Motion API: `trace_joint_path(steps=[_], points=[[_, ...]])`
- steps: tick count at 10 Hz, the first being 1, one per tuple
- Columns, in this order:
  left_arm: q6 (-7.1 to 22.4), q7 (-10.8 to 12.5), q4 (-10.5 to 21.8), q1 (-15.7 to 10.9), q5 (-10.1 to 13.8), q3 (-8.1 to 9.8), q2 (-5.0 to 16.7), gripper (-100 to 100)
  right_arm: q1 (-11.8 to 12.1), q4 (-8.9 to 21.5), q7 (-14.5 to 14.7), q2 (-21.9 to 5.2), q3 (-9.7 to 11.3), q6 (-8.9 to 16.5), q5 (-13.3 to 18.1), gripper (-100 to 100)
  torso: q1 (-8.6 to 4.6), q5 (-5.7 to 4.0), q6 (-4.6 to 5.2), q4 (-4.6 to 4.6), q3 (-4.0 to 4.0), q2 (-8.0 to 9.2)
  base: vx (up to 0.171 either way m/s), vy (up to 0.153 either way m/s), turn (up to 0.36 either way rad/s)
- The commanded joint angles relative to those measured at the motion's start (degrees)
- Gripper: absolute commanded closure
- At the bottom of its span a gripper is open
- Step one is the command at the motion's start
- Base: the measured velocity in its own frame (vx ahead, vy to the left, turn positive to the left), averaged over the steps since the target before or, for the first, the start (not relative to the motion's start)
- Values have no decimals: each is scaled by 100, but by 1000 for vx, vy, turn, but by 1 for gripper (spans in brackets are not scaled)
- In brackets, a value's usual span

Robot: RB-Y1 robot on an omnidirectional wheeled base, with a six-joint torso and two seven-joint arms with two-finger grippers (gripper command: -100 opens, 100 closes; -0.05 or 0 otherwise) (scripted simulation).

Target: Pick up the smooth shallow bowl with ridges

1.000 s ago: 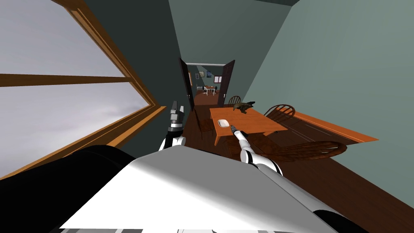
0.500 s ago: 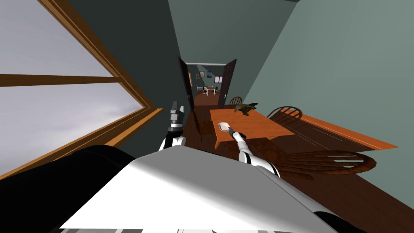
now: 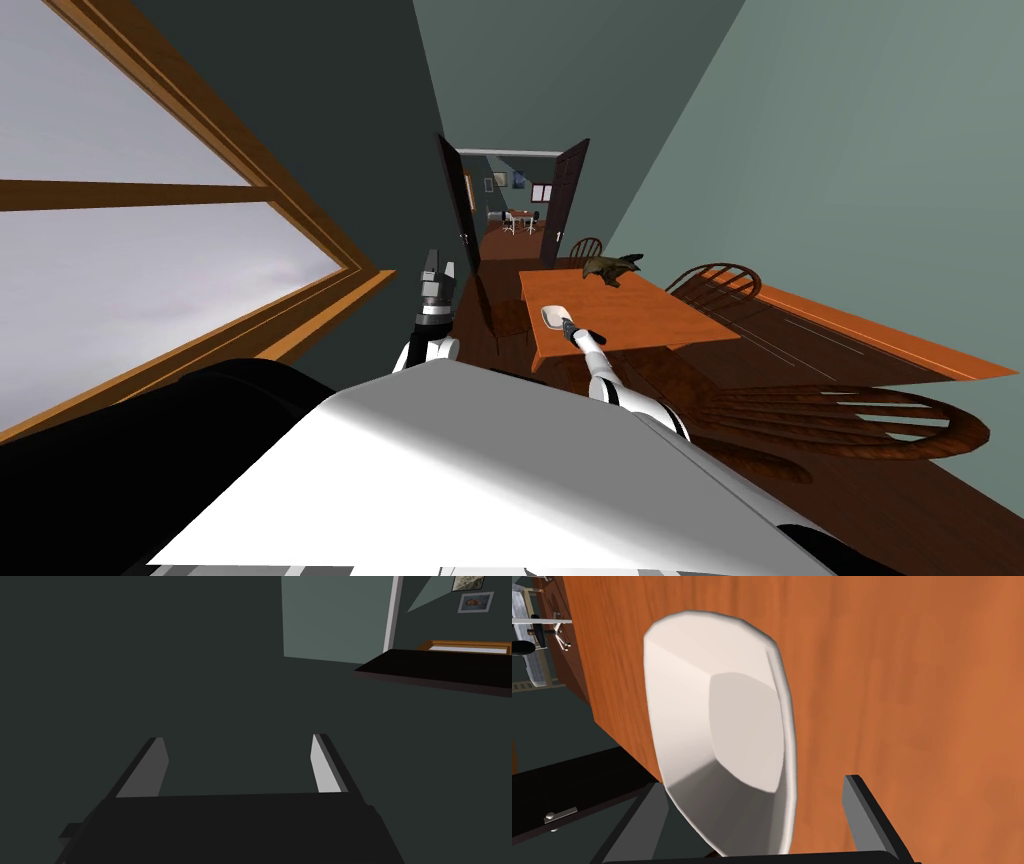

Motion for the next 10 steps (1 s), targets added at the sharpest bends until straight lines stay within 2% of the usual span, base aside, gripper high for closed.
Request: trace_joint_path(steps=[1, 2, 3, 4, 7, 8, 10], points=[[0, 0, 0, 0, 0, 0, 0, 0, -1, 69, 76, -18, 20, -28, -160, -100, 0, 0, 0, 0, 0, 0, -16, -1, -1], [0, 0, 0, 0, 0, 0, 0, 0, 4, 29, 22, -7, 9, -6, -83, -100, -2, 0, 0, 1, 3, 5, -6, -1, 0], [0, 0, 0, 0, 0, 0, 0, 0, 5, 34, 31, -8, 11, -10, -93, 0, -2, 0, 0, 2, 3, 3, 0, 0, 0], [0, 0, 0, 0, 0, 0, 0, 0, 130, 36, 155, 141, -4, -187, -140, -100, -2, 0, 0, 1, 2, 2, 76, -37, 43], [0, 0, 0, 1, 0, 0, 0, 0, 89, 113, 233, 123, 6, -226, -209, -100, -15, -3, 1, -4, -11, -20, 50, -32, 12], [0, 0, 0, 0, 0, 0, 0, 0, 95, 98, 207, 126, 4, -216, -192, 100, -8, -2, 0, -2, -5, -10, 0, 0, 0], [0, 0, 0, 0, 0, 0, 0, 0, 102, 105, 209, 124, 3, -213, -193, 100, 2, 1, -4, 6, 4, 1, 3, 0, 5]])
